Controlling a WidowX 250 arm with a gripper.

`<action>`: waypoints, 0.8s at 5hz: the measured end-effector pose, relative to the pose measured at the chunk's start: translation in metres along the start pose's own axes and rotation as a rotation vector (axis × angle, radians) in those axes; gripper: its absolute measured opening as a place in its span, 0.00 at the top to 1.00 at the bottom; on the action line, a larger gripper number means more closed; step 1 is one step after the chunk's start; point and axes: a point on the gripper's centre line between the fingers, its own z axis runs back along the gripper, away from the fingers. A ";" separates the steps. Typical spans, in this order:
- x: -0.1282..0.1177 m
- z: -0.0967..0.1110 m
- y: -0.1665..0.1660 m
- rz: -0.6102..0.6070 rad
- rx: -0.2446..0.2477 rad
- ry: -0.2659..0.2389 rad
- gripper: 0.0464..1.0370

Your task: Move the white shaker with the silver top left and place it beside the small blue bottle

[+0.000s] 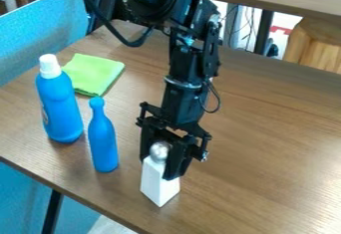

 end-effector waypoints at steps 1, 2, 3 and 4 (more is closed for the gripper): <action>-0.009 0.005 -0.003 -0.005 -0.011 -0.084 0.05; -0.022 0.038 -0.003 0.020 0.010 -0.217 0.03; -0.028 0.054 -0.005 -0.008 0.010 -0.310 0.03; -0.030 0.063 -0.001 -0.019 0.023 -0.325 0.04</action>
